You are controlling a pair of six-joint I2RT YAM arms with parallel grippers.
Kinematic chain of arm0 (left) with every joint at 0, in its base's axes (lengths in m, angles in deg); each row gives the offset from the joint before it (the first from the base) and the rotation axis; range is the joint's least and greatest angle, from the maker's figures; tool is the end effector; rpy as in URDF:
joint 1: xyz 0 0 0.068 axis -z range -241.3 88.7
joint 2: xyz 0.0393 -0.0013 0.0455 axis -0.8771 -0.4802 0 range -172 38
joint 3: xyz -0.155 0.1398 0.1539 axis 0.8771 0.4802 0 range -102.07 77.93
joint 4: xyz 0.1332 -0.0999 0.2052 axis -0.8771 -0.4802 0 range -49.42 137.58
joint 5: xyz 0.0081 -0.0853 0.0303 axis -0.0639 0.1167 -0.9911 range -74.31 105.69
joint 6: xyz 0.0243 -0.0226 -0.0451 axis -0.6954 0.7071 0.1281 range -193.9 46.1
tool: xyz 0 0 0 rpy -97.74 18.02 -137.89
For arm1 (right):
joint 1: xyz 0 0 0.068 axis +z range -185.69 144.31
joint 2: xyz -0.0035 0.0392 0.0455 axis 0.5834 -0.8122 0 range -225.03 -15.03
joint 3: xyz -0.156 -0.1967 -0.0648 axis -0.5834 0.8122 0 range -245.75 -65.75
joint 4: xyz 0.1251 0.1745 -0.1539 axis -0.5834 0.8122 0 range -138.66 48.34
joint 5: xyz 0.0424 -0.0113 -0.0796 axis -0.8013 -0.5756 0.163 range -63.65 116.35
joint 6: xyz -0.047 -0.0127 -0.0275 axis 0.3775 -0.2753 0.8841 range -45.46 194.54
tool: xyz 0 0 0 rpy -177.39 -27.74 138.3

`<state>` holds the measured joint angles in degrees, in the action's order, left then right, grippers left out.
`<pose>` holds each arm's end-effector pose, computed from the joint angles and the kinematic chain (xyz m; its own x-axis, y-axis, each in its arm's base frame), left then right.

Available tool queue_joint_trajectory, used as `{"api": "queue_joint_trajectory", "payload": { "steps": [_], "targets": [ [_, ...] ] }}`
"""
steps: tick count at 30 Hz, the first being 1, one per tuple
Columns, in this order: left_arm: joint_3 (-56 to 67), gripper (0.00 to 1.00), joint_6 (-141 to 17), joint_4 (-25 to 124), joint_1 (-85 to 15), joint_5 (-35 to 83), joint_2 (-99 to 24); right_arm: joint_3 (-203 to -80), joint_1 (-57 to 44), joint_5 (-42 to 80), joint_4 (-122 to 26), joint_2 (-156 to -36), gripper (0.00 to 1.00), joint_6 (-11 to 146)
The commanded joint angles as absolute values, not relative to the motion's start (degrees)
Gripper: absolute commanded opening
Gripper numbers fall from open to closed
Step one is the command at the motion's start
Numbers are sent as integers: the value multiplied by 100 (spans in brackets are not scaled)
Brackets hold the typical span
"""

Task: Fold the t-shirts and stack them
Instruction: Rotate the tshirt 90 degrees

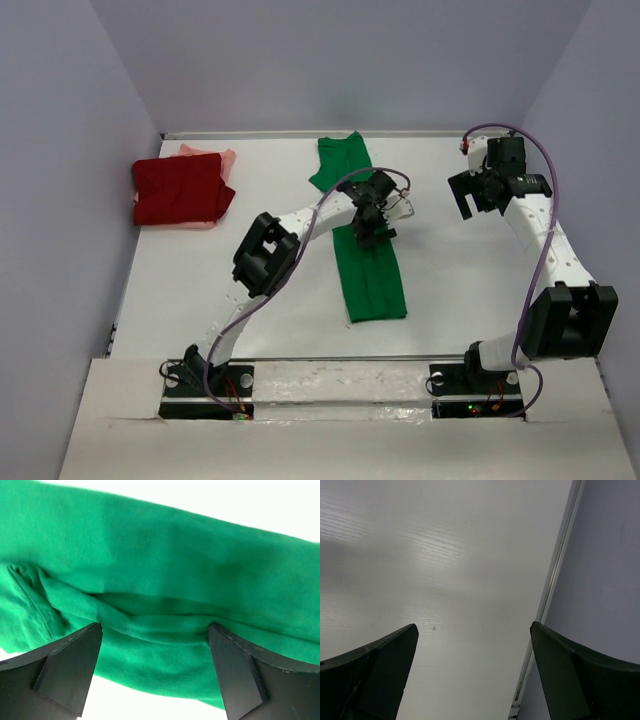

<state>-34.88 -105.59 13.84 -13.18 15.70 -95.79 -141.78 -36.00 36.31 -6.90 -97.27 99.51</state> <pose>0.3412 -0.3805 0.1694 -0.0726 0.8678 -0.4916 0.9199 0.2487 0.3032 0.3141 -0.0084 0.3109 -0.7244 -0.4118 -0.5528 -0.2037 0.8940 -0.3991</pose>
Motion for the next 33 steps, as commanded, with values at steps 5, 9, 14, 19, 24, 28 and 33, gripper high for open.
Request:
{"api": "queue_joint_trajectory", "payload": {
  "steps": [5, 9, 14, 19, 24, 28, 33],
  "targets": [
    [-4431, 99, -10660, 373, -1867, 1745, -10130, -14292, -3630, 3461, -700, -9791, 99, 9827],
    [-4731, 99, -10765, 302, -1955, 1701, -10306, -14283, -3630, 3461, -700, -9853, 98, 9801],
    [-4880, 99, -10836, 267, -2051, 1630, -10350, -14275, -3630, 3339, -691, -9932, 98, 9748],
    [-4986, 99, -10801, 223, -2140, 1630, -10359, -14283, -3630, 3189, -656, -9984, 98, 9704],
    [-5021, 99, -10801, 196, -2166, 1630, -10315, -14327, -3630, 3075, -603, -10090, 98, 9678],
    [-5100, 99, -10809, 109, -2219, 1340, -10455, -14301, -3630, 2969, -550, -10055, 98, 9660],
    [-5424, 99, -10774, 47, -2333, 1305, -10639, -14204, -3630, 2846, -533, -9967, 98, 9660]
  ]
}}
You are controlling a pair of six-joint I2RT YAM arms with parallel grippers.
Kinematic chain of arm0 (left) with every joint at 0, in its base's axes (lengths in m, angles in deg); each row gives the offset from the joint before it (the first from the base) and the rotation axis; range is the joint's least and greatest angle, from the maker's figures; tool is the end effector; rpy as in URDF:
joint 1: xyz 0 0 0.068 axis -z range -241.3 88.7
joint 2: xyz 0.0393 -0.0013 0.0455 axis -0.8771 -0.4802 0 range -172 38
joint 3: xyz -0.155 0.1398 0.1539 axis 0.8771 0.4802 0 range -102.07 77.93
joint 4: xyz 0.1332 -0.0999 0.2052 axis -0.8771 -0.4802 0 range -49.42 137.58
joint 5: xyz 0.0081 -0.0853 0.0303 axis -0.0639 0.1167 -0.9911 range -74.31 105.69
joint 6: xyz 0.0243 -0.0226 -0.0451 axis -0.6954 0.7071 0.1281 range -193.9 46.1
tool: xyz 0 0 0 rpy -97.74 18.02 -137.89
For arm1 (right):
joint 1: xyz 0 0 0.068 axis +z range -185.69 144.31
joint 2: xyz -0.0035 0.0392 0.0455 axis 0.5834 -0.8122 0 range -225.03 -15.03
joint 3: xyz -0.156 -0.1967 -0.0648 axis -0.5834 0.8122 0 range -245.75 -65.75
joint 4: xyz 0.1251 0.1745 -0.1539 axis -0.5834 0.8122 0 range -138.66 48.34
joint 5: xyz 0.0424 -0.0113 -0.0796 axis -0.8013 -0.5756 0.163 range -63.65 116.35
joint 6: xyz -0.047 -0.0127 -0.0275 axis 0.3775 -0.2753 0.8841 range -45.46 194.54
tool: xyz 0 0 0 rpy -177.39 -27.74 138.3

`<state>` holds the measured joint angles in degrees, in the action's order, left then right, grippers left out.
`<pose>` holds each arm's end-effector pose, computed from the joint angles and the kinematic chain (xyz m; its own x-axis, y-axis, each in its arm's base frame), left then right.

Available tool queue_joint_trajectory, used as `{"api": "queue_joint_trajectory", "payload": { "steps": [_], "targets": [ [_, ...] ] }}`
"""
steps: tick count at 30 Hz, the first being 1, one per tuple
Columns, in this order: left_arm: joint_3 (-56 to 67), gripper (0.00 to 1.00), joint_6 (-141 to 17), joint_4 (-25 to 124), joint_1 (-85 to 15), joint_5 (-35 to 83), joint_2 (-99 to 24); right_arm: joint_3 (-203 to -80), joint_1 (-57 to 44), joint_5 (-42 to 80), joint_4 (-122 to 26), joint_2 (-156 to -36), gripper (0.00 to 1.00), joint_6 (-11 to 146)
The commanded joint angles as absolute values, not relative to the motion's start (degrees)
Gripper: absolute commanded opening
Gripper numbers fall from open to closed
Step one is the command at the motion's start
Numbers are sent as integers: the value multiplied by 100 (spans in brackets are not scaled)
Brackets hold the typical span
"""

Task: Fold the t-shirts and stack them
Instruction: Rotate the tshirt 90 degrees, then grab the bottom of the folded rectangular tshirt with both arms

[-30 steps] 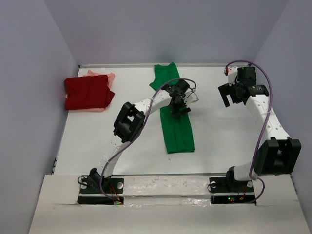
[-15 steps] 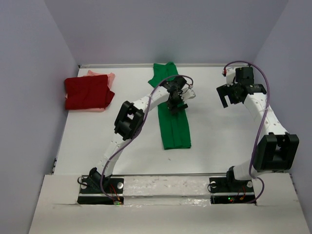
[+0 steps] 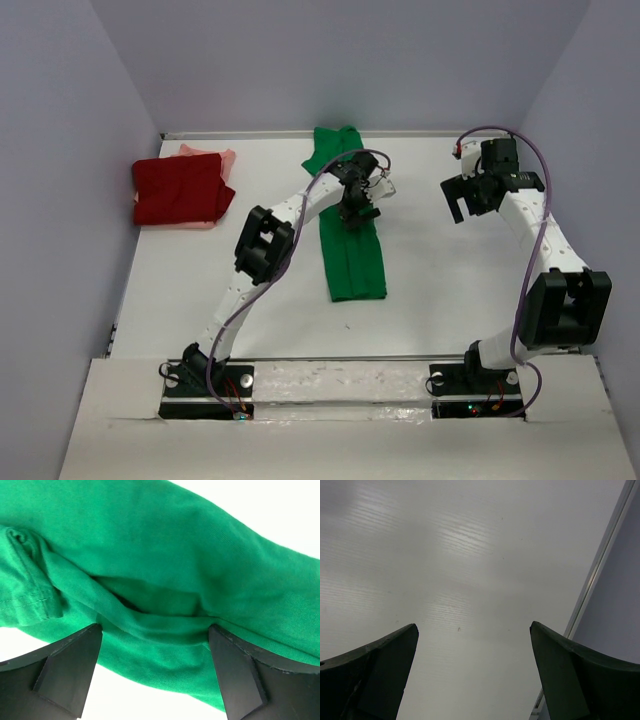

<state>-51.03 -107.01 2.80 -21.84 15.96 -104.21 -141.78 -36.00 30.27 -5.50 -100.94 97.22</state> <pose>0.4109 -0.3384 0.1728 -0.2005 0.8724 -0.4457 0.8917 0.3509 0.2858 0.3243 -0.0044 0.2896 -0.7551 -0.3806 -0.5338 -0.2652 0.9220 -0.2822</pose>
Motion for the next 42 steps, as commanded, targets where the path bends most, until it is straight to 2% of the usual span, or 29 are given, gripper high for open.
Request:
{"api": "queue_joint_trajectory", "payload": {
  "steps": [1, 7, 12, 20, 24, 27, 28, 33, 35, 42],
  "targets": [
    [-5469, 99, -10783, 30, -2342, 1279, -10666, -14204, -3630, 2855, -541, -9976, 99, 9651],
    [-5583, 99, -10766, 3, -2342, 1173, -10719, -14248, -3630, 2679, -445, -9993, 99, 9607],
    [-5690, 99, -10502, -401, -2307, 1734, -10307, -14415, -3630, 2407, -287, -9967, 99, 9651],
    [-4873, 99, -10089, -920, -1850, 2763, -8348, -15135, -3630, 1863, 100, -10265, 100, 9704],
    [-4318, 99, -9747, -1087, -1683, 3255, -7495, -15654, -3630, 721, 592, -10546, 100, 9625],
    [-3178, 99, -9667, -815, -1683, 3502, -6925, -15664, -3447, -60, 1197, -10766, 98, 9695],
    [-2462, 99, -9580, -553, -1691, 3381, -6792, -15568, -3385, -202, 1382, -10793, 94, 9756],
    [-796, 99, -9649, -191, -1727, 3282, -6194, -14724, -3094, -397, 1454, -10933, 88, 9871],
    [46, 99, -9614, 124, -1814, 3186, -6018, -14495, -2919, -642, 1568, -11083, 82, 9933],
    [1166, 99, -9394, 1004, -2140, 3449, -6034, -14231, -2506, -1196, 1629, -11680, 79, 9898]
  ]
}}
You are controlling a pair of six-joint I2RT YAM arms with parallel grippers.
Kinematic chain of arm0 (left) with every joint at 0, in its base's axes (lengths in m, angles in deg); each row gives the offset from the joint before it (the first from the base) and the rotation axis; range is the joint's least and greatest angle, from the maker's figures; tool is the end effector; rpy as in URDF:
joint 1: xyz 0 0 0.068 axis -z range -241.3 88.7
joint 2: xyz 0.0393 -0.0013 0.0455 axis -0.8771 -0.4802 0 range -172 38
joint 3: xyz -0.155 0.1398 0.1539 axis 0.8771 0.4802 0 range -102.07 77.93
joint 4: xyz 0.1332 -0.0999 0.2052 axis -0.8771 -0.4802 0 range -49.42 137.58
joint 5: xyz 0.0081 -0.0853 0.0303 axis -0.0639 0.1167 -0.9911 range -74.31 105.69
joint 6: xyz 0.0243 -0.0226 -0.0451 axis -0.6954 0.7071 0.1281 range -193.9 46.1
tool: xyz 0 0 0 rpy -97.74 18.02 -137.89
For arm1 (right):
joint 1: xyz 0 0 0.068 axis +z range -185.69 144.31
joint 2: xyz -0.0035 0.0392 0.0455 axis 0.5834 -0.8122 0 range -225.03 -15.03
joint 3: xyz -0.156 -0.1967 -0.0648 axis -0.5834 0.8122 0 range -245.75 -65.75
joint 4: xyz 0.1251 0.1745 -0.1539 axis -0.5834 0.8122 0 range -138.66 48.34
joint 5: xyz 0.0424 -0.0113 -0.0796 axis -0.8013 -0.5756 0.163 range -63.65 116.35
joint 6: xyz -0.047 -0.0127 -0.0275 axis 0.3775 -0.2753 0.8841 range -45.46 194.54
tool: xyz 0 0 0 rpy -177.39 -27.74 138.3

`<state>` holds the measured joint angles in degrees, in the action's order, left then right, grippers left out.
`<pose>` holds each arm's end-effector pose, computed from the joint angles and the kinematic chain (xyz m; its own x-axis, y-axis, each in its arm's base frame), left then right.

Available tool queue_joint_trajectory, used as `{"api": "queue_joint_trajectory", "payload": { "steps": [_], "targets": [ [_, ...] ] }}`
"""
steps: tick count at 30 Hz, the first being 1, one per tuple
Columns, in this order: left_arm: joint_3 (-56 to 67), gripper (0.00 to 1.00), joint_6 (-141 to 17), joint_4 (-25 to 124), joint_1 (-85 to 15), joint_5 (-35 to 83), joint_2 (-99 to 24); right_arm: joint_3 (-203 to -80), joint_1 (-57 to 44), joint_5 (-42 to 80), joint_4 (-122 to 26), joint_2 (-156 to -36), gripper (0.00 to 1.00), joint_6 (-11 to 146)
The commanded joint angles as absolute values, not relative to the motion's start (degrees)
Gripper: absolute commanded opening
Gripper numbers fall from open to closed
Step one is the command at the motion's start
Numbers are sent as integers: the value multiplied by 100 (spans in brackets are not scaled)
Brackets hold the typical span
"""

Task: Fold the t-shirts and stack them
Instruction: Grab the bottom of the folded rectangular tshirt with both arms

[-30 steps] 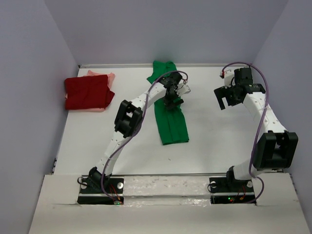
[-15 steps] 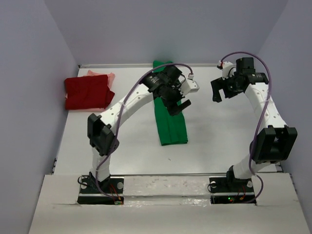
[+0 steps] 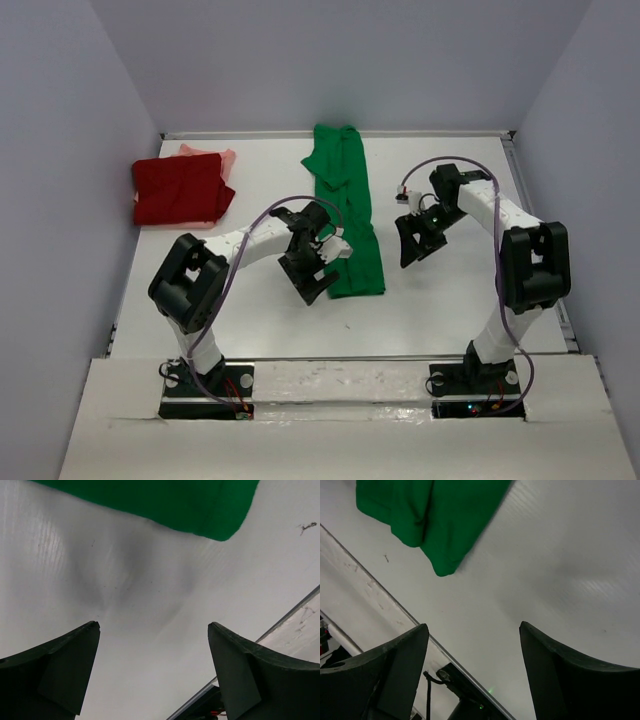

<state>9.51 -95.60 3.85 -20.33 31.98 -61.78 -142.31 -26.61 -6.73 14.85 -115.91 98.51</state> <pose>0.2451 -0.2272 0.1748 -0.4251 0.8391 -0.3393 0.9051 0.3952 -0.1568 0.3145 0.0715 0.2053 -0.8397 -0.4788 -0.2562 -0.5403 0.6890 0.4830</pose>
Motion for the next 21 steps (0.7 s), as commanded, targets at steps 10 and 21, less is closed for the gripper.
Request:
{"api": "queue_joint_trajectory", "payload": {
  "steps": [10, 21],
  "targets": [
    [842, 99, -9298, 996, -2184, 4108, -6508, -14213, -2286, -1812, 1594, -12551, 66, 9871],
    [832, 83, -9183, 1233, -2289, 5154, -6764, -14099, -2180, -2049, 1402, -13017, 66, 9661]
  ]
}}
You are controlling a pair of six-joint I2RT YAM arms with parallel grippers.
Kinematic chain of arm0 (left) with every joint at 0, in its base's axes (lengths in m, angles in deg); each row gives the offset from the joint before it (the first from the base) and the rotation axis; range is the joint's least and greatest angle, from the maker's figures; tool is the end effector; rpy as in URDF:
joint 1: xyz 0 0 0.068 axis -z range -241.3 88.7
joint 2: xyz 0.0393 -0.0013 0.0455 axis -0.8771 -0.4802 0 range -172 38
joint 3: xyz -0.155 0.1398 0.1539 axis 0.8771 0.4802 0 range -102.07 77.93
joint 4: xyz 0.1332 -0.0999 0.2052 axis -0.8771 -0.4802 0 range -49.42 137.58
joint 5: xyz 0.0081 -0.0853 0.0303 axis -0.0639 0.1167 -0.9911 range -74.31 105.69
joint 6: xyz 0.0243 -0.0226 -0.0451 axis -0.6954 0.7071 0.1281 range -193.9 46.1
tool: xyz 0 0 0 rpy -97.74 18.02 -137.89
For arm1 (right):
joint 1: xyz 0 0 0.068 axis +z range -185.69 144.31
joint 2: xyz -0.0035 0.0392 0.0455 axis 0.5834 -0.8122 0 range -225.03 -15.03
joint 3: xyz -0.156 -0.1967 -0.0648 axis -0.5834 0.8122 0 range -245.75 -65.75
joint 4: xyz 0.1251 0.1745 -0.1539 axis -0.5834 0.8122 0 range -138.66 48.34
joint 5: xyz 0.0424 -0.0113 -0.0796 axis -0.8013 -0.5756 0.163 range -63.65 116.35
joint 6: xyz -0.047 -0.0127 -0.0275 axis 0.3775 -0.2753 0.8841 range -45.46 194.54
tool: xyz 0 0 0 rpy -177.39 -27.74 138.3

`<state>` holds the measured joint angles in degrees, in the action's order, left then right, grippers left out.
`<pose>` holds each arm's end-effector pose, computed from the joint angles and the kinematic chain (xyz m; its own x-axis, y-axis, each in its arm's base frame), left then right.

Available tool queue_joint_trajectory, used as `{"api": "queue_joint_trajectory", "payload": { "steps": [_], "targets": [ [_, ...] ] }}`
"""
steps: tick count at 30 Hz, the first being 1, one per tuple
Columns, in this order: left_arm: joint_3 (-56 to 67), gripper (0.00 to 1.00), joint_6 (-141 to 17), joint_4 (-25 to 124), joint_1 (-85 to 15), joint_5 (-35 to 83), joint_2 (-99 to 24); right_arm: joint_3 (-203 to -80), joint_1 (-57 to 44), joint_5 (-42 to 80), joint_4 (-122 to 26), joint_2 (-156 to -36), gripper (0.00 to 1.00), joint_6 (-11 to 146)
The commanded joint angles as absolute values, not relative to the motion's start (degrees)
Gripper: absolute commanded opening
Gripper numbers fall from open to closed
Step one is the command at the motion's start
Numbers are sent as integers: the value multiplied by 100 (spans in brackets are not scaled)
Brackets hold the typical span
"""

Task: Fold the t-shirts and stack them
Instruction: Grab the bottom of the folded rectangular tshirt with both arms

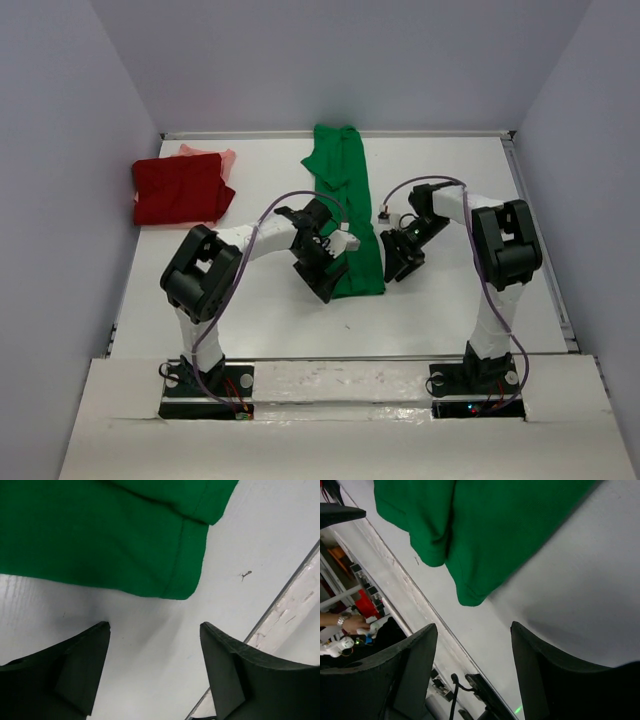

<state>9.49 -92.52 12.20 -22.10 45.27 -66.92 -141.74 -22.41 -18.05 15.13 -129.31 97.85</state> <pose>0.2615 -0.2378 0.1537 -0.4844 0.7533 -0.4448 0.8689 0.3548 -0.3452 0.3182 0.1028 0.1356 -0.8655 -0.4947 -0.0785 -0.3964 0.5806 0.7112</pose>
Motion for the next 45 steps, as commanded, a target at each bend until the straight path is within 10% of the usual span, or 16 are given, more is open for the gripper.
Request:
{"api": "queue_joint_trajectory", "payload": {
  "steps": [1, 7, 23, 45],
  "targets": [
    [833, 72, -9192, 1233, -2289, 5207, -6790, -14081, -2180, -2041, 1375, -13052, 66, 9643],
    [841, 34, -9254, 1207, -2289, 5673, -6940, -13871, -2180, -2120, 1147, -13096, 65, 9485],
    [1096, 58, -8973, 1541, -2377, 5849, -6904, -13817, -2180, -2216, 707, -13499, 68, 9221],
    [534, 44, -9025, 1611, -2368, 6218, -7546, -14072, -2075, -2225, 610, -13781, 42, 9142]
  ]
}}
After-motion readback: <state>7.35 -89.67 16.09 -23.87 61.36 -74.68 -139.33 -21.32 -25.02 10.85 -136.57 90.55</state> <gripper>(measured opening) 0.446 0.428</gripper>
